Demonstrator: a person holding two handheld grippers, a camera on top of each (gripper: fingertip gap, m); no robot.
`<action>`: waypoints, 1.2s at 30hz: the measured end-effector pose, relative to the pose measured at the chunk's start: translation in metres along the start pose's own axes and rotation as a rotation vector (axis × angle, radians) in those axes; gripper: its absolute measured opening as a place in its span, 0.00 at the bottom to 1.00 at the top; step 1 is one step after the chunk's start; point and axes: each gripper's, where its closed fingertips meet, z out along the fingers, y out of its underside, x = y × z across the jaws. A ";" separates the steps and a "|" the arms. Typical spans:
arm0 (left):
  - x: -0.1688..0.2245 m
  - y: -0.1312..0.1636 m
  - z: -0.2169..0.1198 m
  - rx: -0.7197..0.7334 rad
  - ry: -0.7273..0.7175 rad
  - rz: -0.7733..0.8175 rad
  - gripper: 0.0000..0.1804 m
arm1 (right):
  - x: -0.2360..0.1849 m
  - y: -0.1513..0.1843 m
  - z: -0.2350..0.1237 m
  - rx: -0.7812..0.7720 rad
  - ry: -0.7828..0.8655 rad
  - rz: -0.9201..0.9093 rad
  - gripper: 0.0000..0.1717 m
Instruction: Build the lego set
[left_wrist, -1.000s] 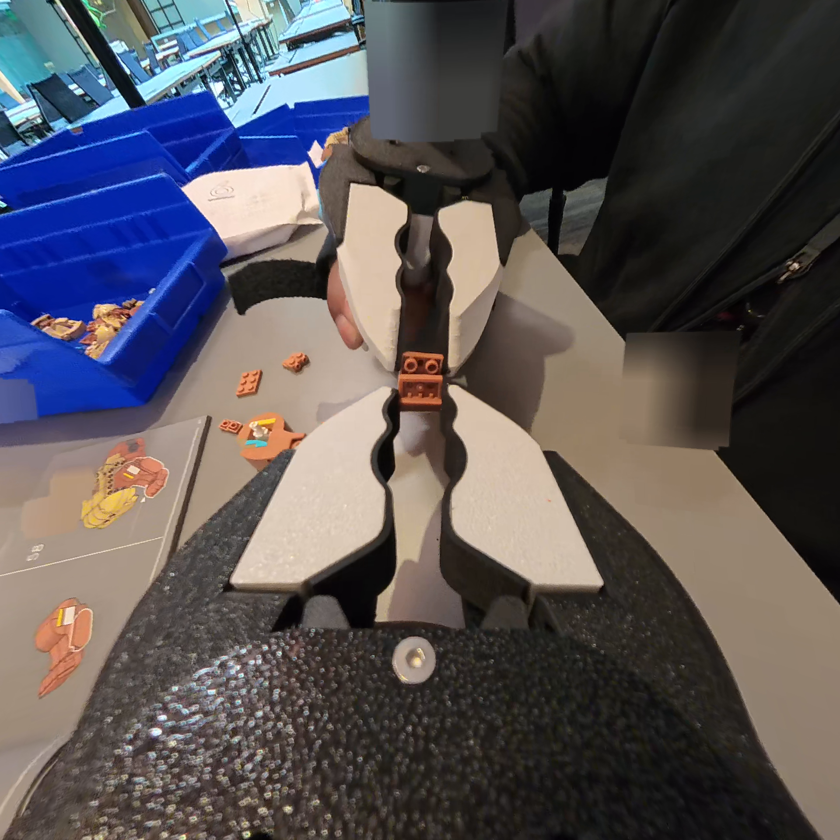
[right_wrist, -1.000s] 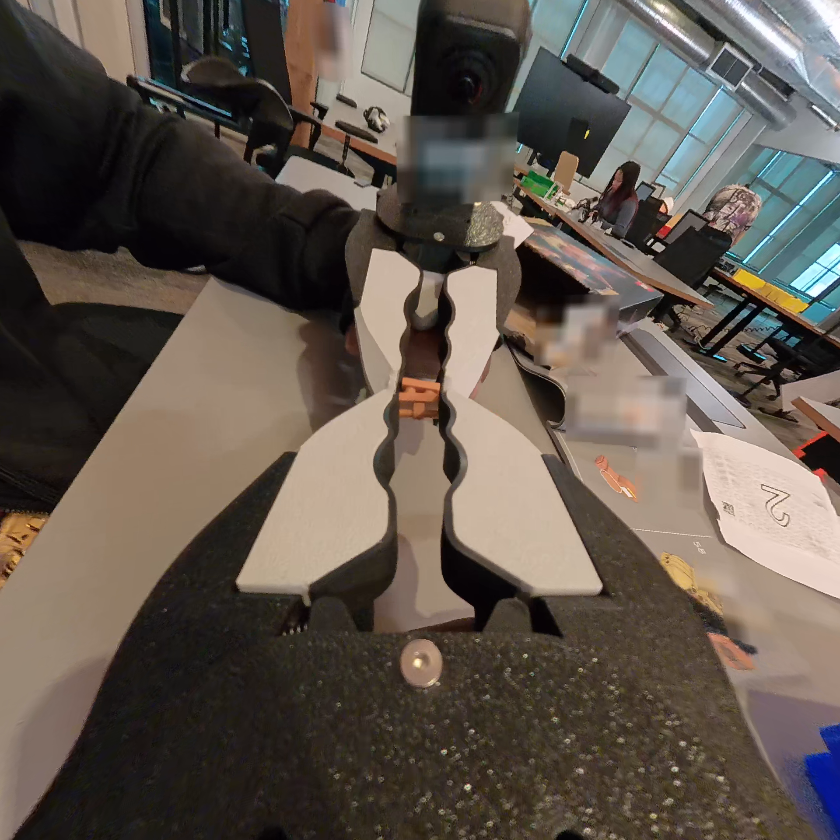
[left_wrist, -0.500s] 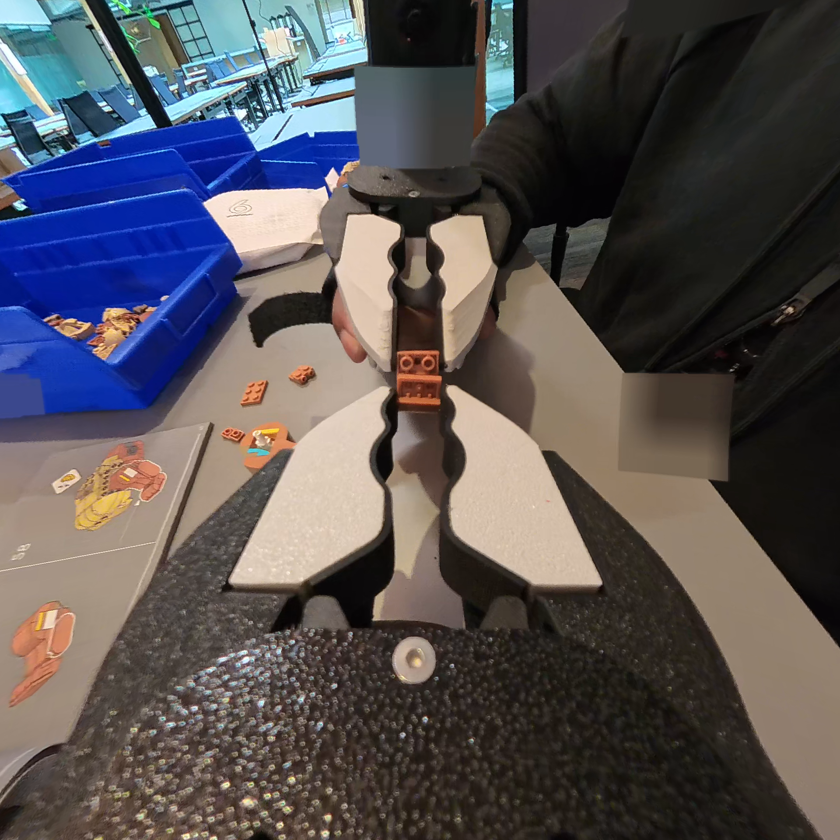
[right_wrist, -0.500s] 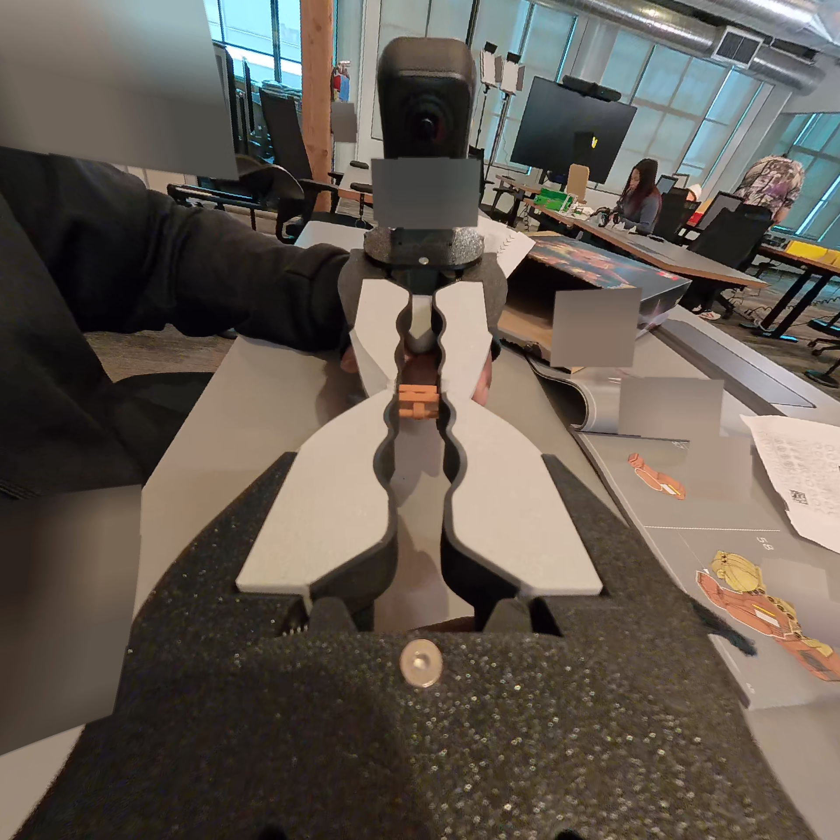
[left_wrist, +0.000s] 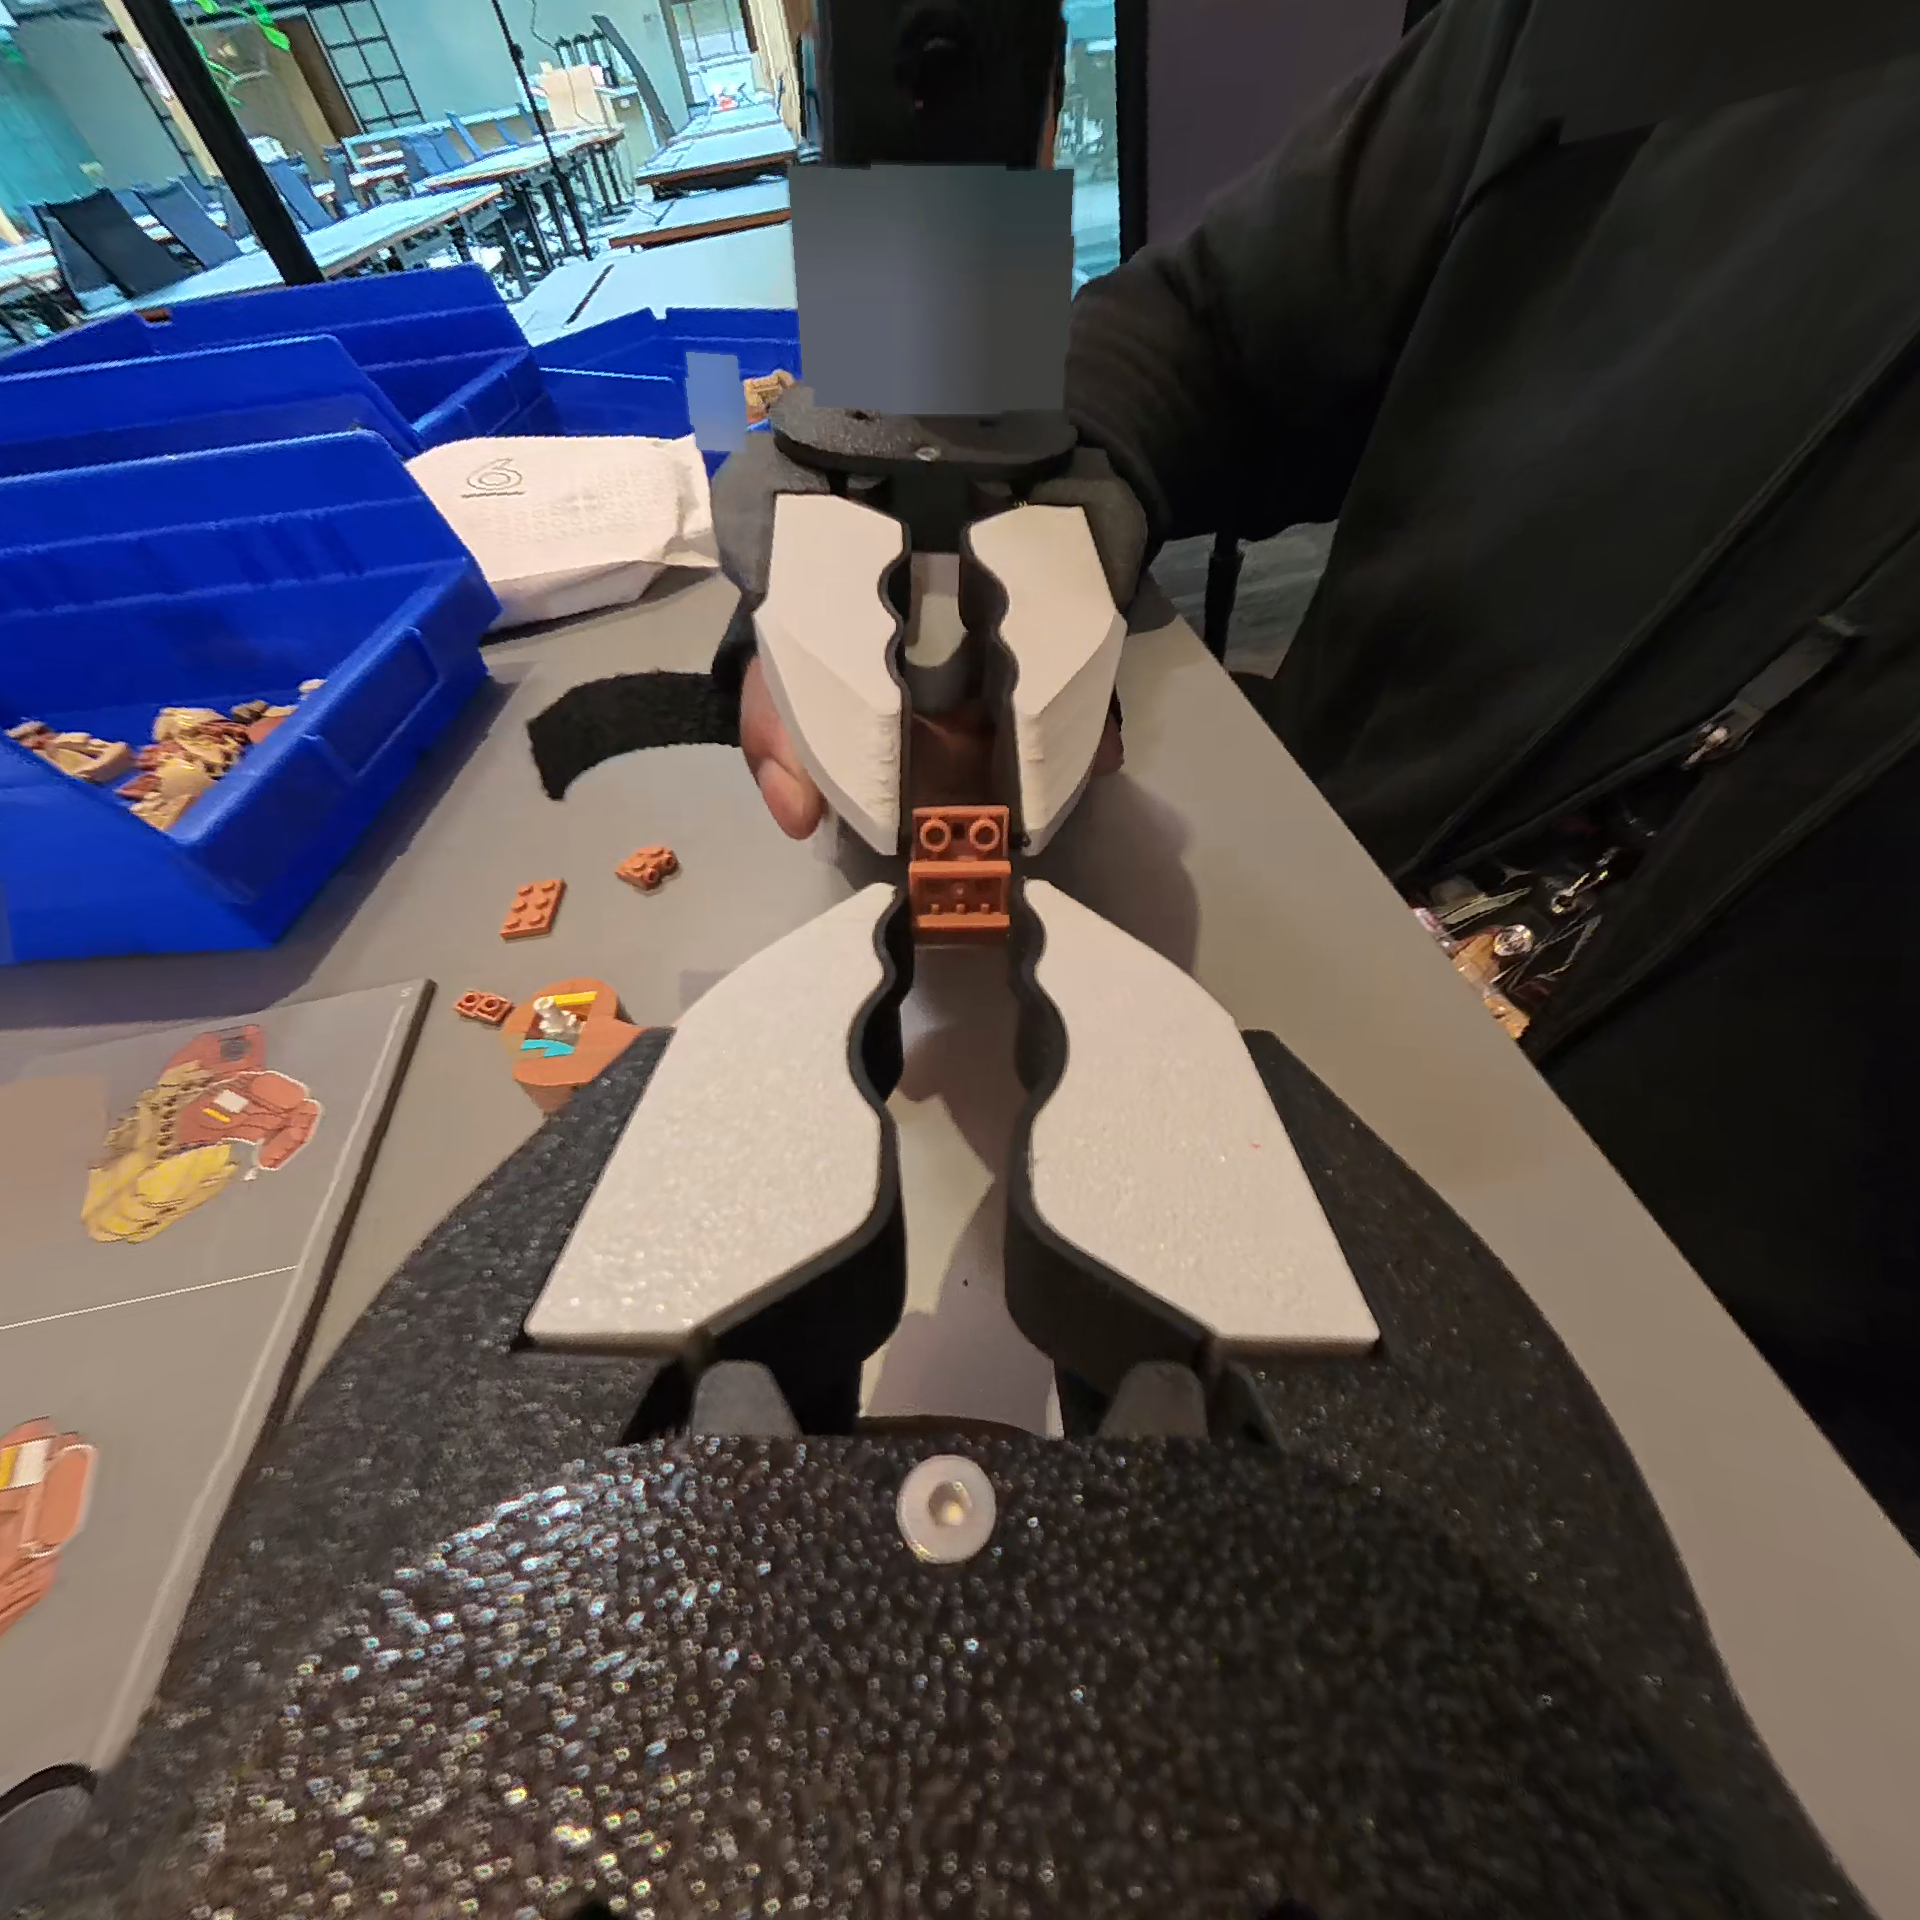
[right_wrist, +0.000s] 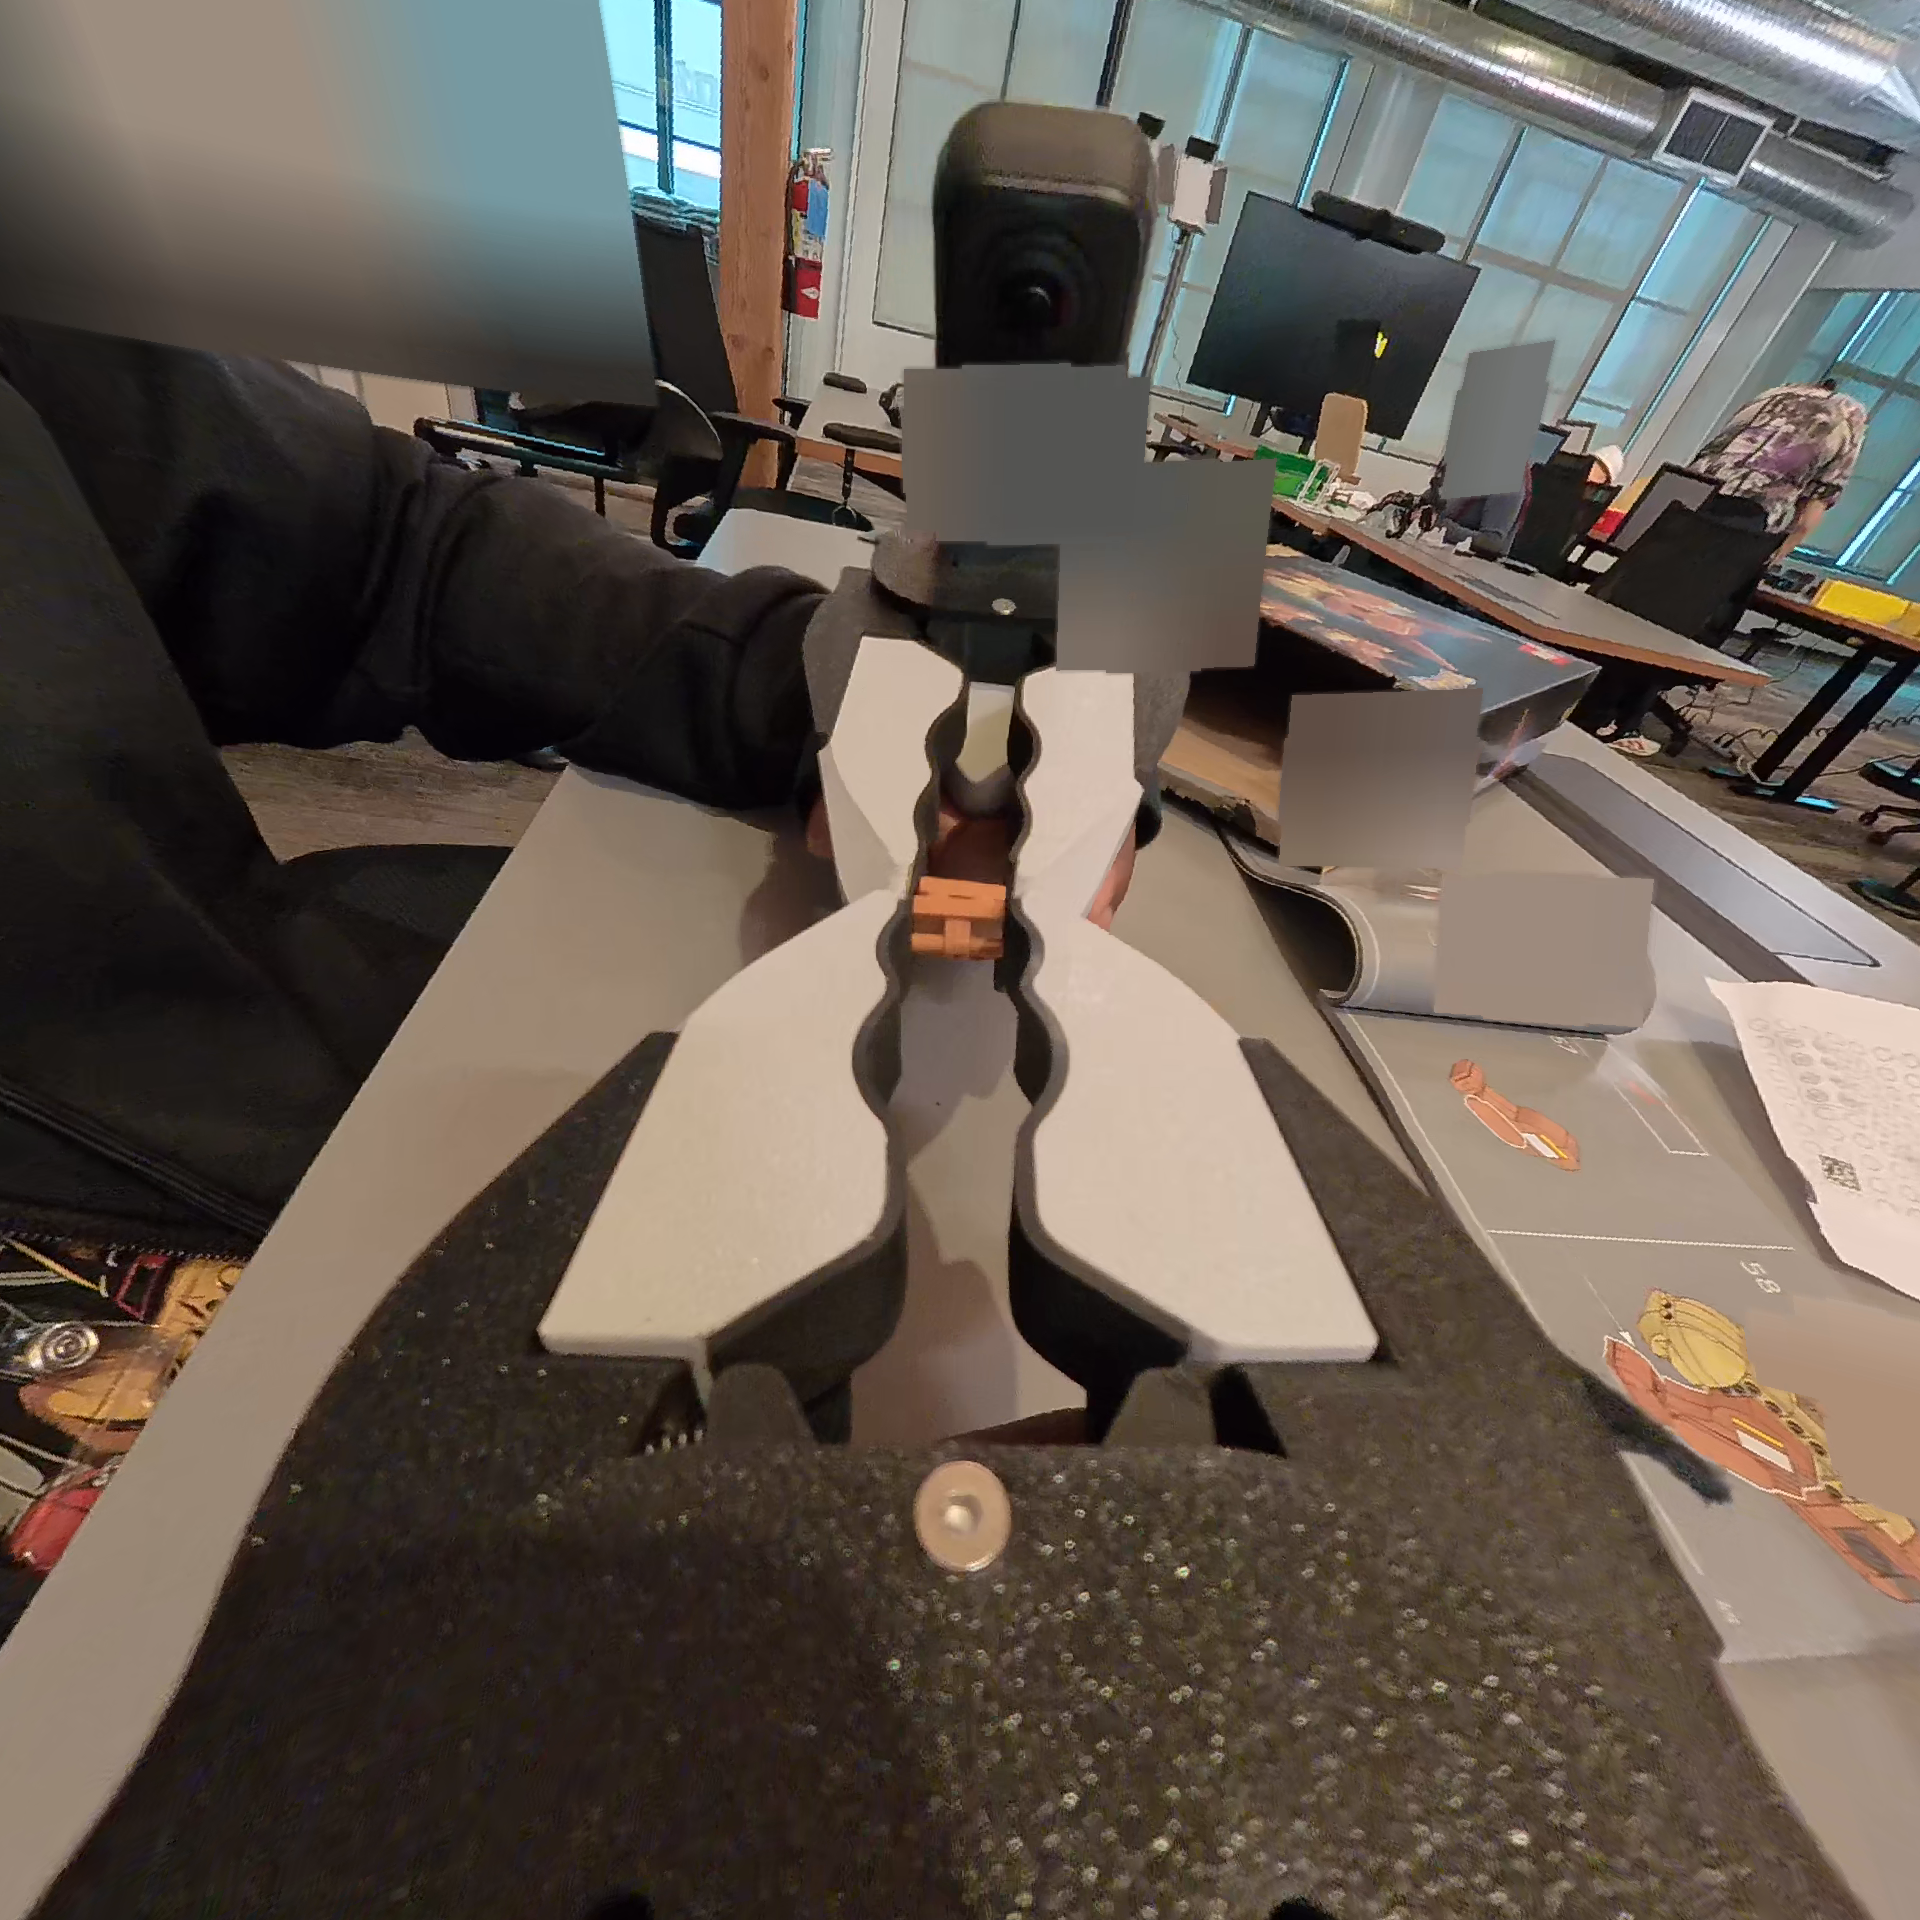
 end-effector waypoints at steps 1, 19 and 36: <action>0.000 -0.001 0.000 0.008 0.005 -0.013 0.09 | 0.000 0.000 0.000 -0.001 0.004 -0.009 0.09; 0.006 -0.019 -0.009 0.158 0.092 -0.097 0.09 | 0.000 -0.016 -0.006 0.075 0.004 0.024 0.09; 0.003 -0.024 -0.014 0.183 0.064 -0.082 0.09 | 0.003 -0.017 -0.008 0.079 0.020 0.006 0.09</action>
